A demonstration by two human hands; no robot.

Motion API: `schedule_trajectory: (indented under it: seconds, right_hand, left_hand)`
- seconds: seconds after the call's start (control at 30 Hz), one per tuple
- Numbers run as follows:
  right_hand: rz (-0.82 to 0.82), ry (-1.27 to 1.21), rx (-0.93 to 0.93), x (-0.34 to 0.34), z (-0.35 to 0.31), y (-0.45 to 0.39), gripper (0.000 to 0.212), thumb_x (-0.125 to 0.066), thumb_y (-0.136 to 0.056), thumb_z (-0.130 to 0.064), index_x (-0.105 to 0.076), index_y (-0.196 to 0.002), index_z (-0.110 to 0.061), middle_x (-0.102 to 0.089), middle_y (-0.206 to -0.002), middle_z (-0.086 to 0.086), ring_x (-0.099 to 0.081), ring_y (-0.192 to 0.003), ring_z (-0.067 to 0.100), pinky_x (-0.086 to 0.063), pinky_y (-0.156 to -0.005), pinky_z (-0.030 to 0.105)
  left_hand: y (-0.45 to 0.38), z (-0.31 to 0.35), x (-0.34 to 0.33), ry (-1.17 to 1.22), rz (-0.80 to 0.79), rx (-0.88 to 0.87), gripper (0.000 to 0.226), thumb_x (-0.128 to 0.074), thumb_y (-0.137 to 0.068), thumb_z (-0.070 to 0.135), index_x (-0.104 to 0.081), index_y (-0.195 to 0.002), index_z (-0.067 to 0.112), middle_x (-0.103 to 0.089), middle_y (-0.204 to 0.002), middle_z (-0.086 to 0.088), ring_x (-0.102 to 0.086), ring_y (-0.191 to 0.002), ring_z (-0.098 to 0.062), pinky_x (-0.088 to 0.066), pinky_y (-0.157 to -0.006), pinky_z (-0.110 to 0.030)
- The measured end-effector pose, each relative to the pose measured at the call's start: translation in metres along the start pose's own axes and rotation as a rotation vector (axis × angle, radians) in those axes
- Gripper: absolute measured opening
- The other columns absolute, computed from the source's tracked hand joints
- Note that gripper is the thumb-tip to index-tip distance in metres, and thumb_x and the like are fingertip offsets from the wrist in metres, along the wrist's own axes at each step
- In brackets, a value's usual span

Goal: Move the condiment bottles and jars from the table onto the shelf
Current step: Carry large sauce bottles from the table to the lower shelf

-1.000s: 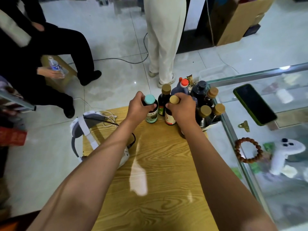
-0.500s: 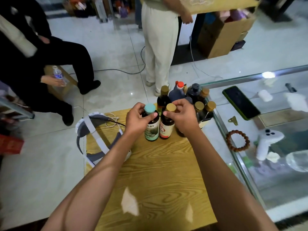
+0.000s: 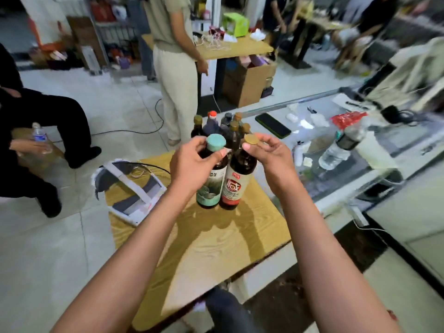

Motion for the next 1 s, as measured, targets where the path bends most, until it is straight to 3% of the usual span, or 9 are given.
schedule_trajectory:
  seconds: [0.07,0.17,0.37,0.67,0.8,1.0]
  right_hand:
    - [0.034,-0.026,0.013,0.023,-0.008,0.033,0.027,-0.073,-0.081,0.003,-0.065,-0.106,-0.004,-0.077,-0.091,0.005,-0.072,-0.087,0.016,-0.054,-0.080,0.027]
    - [0.104,-0.065,0.044,0.062,-0.024,0.078,0.036,-0.076,-0.080,-0.001,-0.063,-0.113,0.004,-0.076,-0.098,0.012,-0.071,-0.093,0.024,-0.054,-0.090,0.037]
    - [0.317,-0.111,0.128,0.172,-0.057,0.172,0.036,-0.075,-0.079,0.002,-0.064,-0.114,0.003,-0.075,-0.100,0.015,-0.071,-0.094,0.024,-0.054,-0.086,0.034]
    - [0.616,-0.140,0.253,0.377,-0.118,0.326,0.030,-0.073,-0.080,0.006,-0.067,-0.109,0.000,-0.073,-0.104,0.020,-0.071,-0.092,0.025,-0.056,-0.091,0.038]
    - [0.717,-0.173,0.291,0.467,-0.136,0.398,0.029,-0.070,-0.081,0.008,-0.065,-0.109,0.002,-0.076,-0.094,0.013,-0.073,-0.083,0.020,-0.059,-0.082,0.031]
    - [0.892,-0.141,0.329,0.582,-0.162,0.505,0.023,-0.072,-0.081,0.005,-0.070,-0.099,-0.009,-0.075,-0.098,0.015,-0.071,-0.090,0.023,-0.055,-0.093,0.038]
  left_hand:
    - [0.026,0.021,-0.016,-0.028,-0.054,-0.051,0.049,-0.069,-0.058,0.069,-0.061,-0.100,0.044,-0.072,-0.102,0.017,-0.066,-0.099,-0.002,-0.055,-0.087,-0.039]
    - [0.061,0.052,-0.047,-0.014,-0.137,-0.106,0.049,-0.068,-0.060,0.069,-0.061,-0.100,0.043,-0.073,-0.094,0.018,-0.068,-0.091,-0.004,-0.057,-0.081,-0.041]
    - [0.136,0.118,-0.141,0.016,-0.361,-0.203,0.053,-0.068,-0.057,0.067,-0.063,-0.103,0.042,-0.073,-0.092,0.018,-0.069,-0.088,-0.004,-0.058,-0.081,-0.041]
    - [0.277,0.236,-0.326,0.079,-0.611,-0.307,0.029,-0.070,-0.055,0.065,-0.063,-0.082,0.057,-0.072,-0.085,0.023,-0.069,-0.084,-0.001,-0.058,-0.082,-0.040]
    - [0.352,0.277,-0.412,0.120,-0.718,-0.337,0.035,-0.072,-0.057,0.062,-0.069,-0.086,0.043,-0.073,-0.086,0.019,-0.070,-0.083,-0.002,-0.058,-0.081,-0.041]
    - [0.465,0.336,-0.515,0.164,-0.872,-0.386,0.032,-0.077,-0.064,0.053,-0.070,-0.089,0.035,-0.073,-0.087,0.017,-0.069,-0.083,0.000,-0.059,-0.080,-0.040]
Point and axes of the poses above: each hand's wrist, its own y-axis away from the middle knuckle, its own x-axis out of the back of the hand, z = x × y, the point moved 7 cm from there along -y, towards the middle knuckle
